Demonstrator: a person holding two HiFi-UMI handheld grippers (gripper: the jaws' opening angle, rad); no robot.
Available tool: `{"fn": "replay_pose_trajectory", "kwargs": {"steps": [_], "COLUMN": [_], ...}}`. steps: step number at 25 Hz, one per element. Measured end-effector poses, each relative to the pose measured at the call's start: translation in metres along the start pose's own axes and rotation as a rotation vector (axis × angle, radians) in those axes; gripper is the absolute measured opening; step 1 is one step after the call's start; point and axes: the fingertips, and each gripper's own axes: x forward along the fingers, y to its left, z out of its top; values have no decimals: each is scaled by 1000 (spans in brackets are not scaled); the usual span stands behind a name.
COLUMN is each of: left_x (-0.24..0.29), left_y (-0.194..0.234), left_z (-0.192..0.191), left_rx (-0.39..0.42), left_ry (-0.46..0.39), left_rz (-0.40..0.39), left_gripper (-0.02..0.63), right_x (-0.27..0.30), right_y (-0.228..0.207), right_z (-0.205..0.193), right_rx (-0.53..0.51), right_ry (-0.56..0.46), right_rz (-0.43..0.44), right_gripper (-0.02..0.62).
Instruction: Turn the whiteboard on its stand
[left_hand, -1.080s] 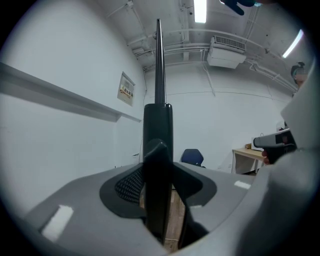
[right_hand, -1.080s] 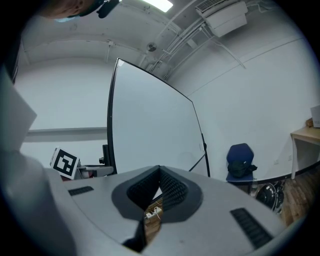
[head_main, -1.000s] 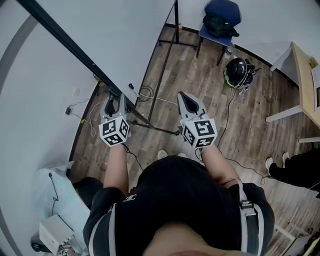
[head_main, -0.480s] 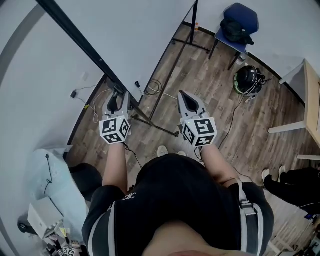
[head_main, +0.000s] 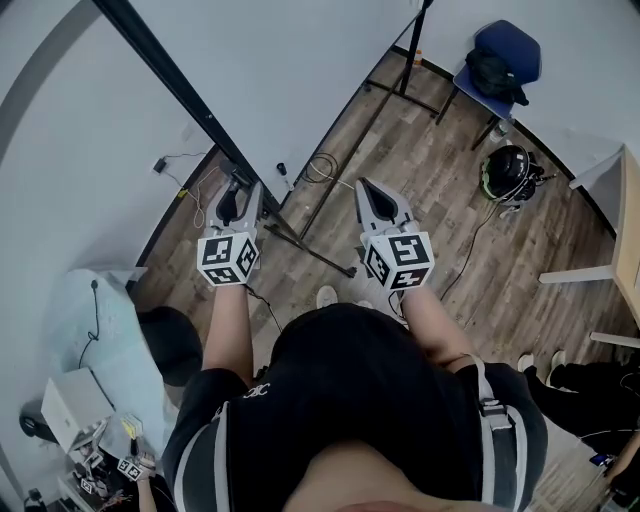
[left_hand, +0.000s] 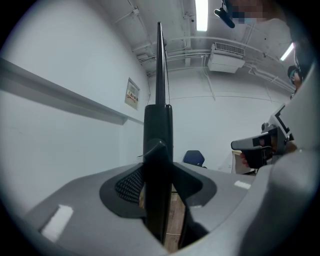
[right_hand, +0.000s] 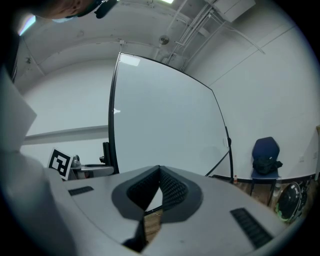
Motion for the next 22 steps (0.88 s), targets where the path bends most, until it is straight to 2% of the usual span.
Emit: {"fn": "replay_pose_trajectory", "kwargs": {"steps": [22], "left_x": [-45], "left_y": [28], "left_z": [-7], "left_rx": [-19], "left_ry": [-9], "left_rz": [66], "left_gripper": [183], "right_x": [21], "right_y": [40], "right_z": [-8], "right_rx": [-6], "right_ry": [21], "right_rz": [116], "right_gripper": [5]}}
